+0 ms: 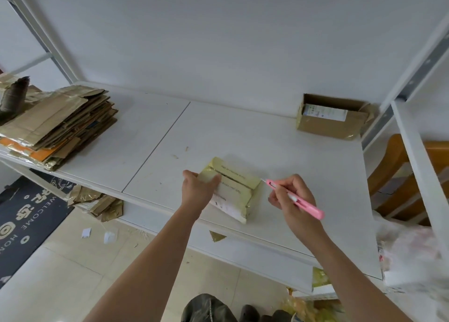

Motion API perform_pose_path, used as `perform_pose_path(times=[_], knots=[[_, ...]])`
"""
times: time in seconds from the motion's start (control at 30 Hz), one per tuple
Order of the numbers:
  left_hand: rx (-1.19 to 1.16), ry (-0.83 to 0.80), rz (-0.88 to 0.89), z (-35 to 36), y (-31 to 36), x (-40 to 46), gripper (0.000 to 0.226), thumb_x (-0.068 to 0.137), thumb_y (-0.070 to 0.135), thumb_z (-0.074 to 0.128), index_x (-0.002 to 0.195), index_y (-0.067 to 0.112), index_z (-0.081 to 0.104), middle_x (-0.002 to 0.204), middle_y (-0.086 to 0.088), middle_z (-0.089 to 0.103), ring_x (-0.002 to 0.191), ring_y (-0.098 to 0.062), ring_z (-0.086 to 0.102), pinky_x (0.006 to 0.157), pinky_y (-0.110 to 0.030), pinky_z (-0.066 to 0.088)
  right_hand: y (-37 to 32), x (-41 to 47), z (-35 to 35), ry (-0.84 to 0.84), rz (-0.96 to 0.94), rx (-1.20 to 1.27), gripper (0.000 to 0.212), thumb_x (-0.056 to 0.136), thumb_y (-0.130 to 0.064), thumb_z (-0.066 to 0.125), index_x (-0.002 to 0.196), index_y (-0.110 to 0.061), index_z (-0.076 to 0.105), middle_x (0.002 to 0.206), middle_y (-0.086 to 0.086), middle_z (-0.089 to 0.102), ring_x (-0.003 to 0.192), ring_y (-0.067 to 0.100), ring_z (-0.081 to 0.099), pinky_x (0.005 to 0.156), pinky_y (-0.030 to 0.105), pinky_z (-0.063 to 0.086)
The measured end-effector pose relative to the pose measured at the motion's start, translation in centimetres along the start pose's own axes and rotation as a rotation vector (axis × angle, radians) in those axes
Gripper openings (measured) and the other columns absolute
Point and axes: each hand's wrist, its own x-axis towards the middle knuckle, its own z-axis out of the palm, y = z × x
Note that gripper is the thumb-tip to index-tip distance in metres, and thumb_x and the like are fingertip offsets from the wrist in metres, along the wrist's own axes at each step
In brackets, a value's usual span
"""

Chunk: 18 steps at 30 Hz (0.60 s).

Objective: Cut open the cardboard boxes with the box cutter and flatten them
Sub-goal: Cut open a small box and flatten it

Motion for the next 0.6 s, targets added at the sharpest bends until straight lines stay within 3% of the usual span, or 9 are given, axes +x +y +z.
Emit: perform_pose_path(times=[0.07, 0.17, 0.27, 0.37, 0.47, 0.6], knots=[[0.003, 0.056, 0.001, 0.6, -0.1, -1.0, 0.06, 0.081, 0.045, 0.075, 0.109, 0.006, 0.038, 0.097, -0.001, 0.05, 0.089, -0.021, 0.052, 0.063, -0.028, 0.042, 0.8, -0.3, 1.2, 0.068, 0.04, 0.073, 0.006, 0.1, -0.025, 0.054, 0.094, -0.023, 0.054, 0.102, 0.001, 0.07, 0.099, 0.018, 0.07, 0.08, 0.039, 0.061], [0.145, 0.147, 0.017, 1.5, -0.3, -1.9, 0.066, 0.083, 0.05, 0.071, 0.119, 0.006, 0.035, 0.118, -0.009, 0.044, 0.108, -0.03, 0.049, 0.089, -0.041, 0.044, 1.3, 0.4, 2.5, 0.16, 0.073, 0.189, 0.007, 0.1, -0.026, 0.052, 0.099, -0.019, 0.052, 0.11, 0.005, 0.07, 0.107, 0.02, 0.069, 0.08, 0.041, 0.061], [0.428, 0.253, 0.36, 1.6, -0.3, -1.5, 0.053, 0.092, 0.034, 0.063, 0.136, 0.022, 0.036, 0.136, -0.007, 0.031, 0.126, -0.028, 0.032, 0.108, -0.044, 0.03, 1.0, 1.9, 3.0, 0.163, 0.077, 0.244, 0.005, 0.103, -0.019, 0.05, 0.1, -0.015, 0.049, 0.106, 0.008, 0.07, 0.105, 0.023, 0.07, 0.081, 0.039, 0.06], [0.46, -0.005, 0.584, 1.4, -0.3, 0.0, 0.041, 0.1, 0.018, 0.051, 0.141, 0.023, 0.047, 0.151, -0.005, 0.033, 0.145, -0.023, 0.02, 0.12, -0.044, 0.016, 1.1, 3.1, 3.0, 0.156, 0.094, 0.257, 0.008, 0.103, -0.016, 0.048, 0.099, -0.01, 0.047, 0.116, 0.013, 0.066, 0.107, 0.021, 0.069, 0.081, 0.038, 0.061], [0.421, -0.194, 0.55, 0.9, -0.6, 1.0, 0.045, 0.1, 0.03, 0.053, 0.143, 0.021, 0.046, 0.158, -0.004, 0.03, 0.151, -0.02, 0.005, 0.122, -0.039, 0.006, 1.6, 3.9, 2.8, 0.172, 0.104, 0.244, 0.011, 0.103, -0.016, 0.048, 0.096, -0.008, 0.046, 0.114, 0.006, 0.066, 0.106, 0.02, 0.069, 0.079, 0.039, 0.061], [0.389, -0.245, 0.478, 0.7, -0.2, 1.3, 0.058, 0.091, 0.037, 0.066, 0.143, 0.023, 0.046, 0.16, -0.001, 0.025, 0.151, -0.018, -0.001, 0.122, -0.045, 0.008, 2.2, 4.4, 2.9, 0.154, 0.108, 0.187, 0.012, 0.103, -0.014, 0.048, 0.097, -0.004, 0.046, 0.093, 0.001, 0.071, 0.102, 0.02, 0.069, 0.08, 0.037, 0.061]])
